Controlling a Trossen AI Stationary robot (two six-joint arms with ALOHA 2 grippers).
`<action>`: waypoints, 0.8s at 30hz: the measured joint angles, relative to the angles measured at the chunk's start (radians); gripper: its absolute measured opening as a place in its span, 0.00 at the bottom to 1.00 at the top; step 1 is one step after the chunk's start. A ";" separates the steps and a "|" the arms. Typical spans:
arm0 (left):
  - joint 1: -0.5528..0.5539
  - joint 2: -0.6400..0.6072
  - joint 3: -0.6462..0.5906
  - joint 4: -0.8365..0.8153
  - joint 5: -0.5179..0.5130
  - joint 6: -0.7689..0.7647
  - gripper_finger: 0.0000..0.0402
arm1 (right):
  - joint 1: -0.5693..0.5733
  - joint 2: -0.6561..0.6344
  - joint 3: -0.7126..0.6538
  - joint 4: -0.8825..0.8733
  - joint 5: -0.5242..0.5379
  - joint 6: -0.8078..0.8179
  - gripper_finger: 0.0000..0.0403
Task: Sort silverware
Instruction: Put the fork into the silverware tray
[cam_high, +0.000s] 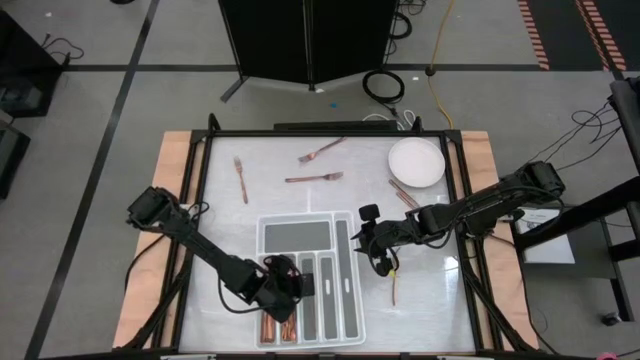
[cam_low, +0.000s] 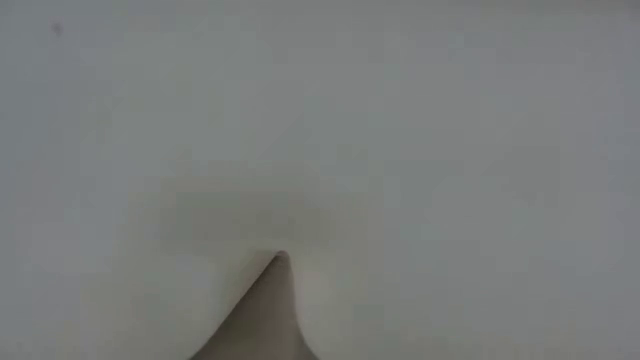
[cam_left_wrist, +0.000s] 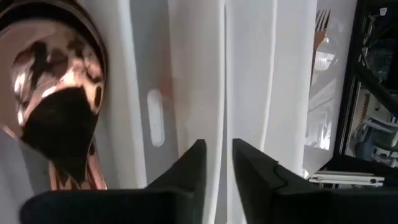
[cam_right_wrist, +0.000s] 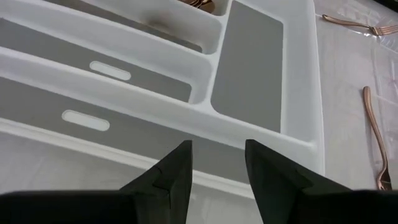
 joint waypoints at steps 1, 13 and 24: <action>0.003 0.000 0.000 0.000 0.001 0.007 0.22 | 0.000 0.000 0.000 0.000 0.000 0.000 0.35; 0.037 -0.047 -0.001 0.000 0.059 0.258 0.38 | 0.000 0.000 0.000 0.001 0.000 0.000 0.35; 0.048 -0.127 -0.001 -0.079 -0.103 0.761 0.38 | 0.009 -0.048 0.039 -0.117 0.006 0.102 0.35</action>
